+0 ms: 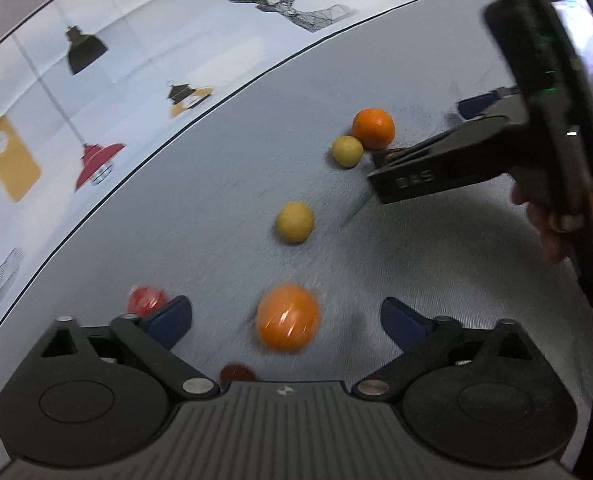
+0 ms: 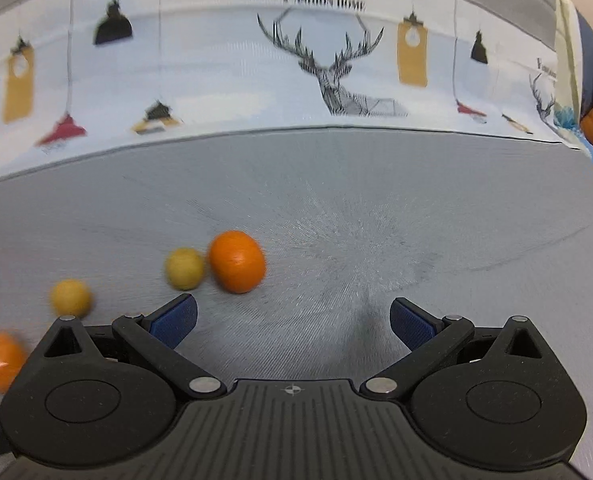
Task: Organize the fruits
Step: 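Grasp a plastic-wrapped tangerine with the left tool while the right tool grasps a tangerine, then carry both tangerines over the blue plate and open both tools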
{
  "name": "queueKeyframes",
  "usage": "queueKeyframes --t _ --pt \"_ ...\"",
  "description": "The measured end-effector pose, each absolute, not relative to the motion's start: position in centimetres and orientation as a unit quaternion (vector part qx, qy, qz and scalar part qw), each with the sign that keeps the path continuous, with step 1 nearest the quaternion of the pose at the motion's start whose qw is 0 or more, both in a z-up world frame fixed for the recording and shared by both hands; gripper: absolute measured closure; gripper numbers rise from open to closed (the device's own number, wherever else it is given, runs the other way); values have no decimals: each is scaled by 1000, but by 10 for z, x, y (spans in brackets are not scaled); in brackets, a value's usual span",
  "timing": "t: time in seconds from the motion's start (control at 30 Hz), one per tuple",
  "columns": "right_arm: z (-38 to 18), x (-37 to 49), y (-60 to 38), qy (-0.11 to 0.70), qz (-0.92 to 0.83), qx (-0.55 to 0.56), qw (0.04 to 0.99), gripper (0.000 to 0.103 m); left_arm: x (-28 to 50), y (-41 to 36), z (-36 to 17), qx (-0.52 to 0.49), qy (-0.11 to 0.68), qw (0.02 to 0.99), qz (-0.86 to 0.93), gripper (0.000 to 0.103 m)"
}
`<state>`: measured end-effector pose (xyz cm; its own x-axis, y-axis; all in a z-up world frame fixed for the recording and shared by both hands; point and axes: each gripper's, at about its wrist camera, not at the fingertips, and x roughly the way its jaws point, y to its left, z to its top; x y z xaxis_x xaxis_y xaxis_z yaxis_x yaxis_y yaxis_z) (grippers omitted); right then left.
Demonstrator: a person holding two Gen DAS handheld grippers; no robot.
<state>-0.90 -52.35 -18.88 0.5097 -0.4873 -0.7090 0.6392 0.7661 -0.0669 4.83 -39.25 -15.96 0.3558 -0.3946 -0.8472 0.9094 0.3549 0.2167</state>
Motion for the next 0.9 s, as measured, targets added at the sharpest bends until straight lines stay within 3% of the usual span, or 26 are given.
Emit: queueKeyframes --t 0.03,0.1,0.13,0.17,0.2,0.23,0.6,0.9 --pt "-193 -5 -526 372 -324 99 864 2 49 -396 -163 362 358 738 -443 28" --pt "-195 0 -529 367 -309 94 873 4 54 -405 -170 365 376 724 -449 47" --pt "-194 3 -528 362 -294 91 880 16 57 -406 -174 365 387 720 -445 50" --pt "-192 4 -527 354 -278 86 889 41 59 -407 -176 358 393 721 -444 52" --pt "-190 6 -525 351 -258 77 897 58 61 -407 -175 353 392 724 -445 63" --pt "-189 7 -523 357 -255 68 896 72 63 -406 -172 349 399 721 -447 63" --pt "-129 -63 -483 306 -305 114 894 72 35 -327 -97 248 405 758 -447 63" --pt "-75 -114 -366 287 -222 127 923 71 1 -203 -44 233 418 796 -371 63"
